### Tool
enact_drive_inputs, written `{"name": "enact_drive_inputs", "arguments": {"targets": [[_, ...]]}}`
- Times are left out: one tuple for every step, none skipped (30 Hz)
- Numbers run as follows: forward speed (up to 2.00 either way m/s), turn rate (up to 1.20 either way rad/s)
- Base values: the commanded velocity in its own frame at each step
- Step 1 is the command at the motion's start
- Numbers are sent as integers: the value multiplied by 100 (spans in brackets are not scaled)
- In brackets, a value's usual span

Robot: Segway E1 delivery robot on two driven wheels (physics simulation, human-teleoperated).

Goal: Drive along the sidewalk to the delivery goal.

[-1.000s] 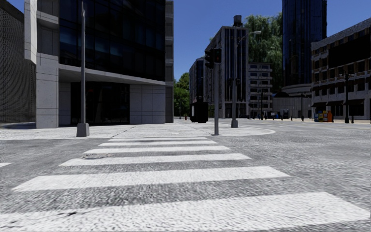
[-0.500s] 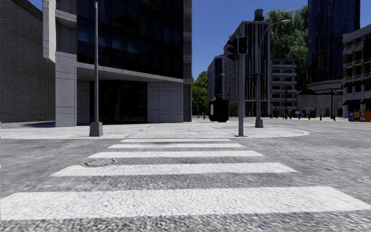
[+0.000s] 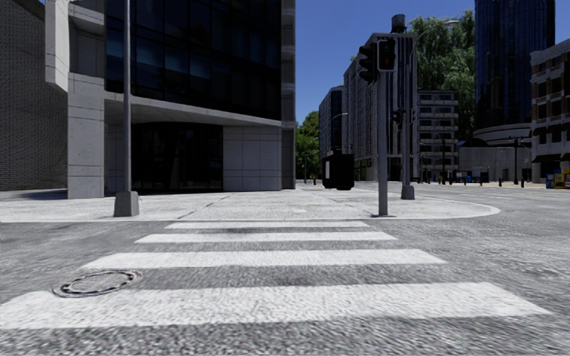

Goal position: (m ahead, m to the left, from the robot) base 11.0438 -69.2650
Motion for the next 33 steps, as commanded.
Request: {"name": "enact_drive_inputs", "arguments": {"targets": [[193,0],[194,0],[194,0],[194,0],[195,0],[195,0],[195,0],[195,0],[195,0],[195,0],[196,0],[196,0],[196,0],[196,0],[196,0],[196,0],[196,0],[196,0],[196,0],[196,0],[196,0],[196,0],[196,0],[196,0],[196,0],[196,0],[196,0],[196,0],[196,0],[196,0],[196,0],[196,0],[196,0]]}}
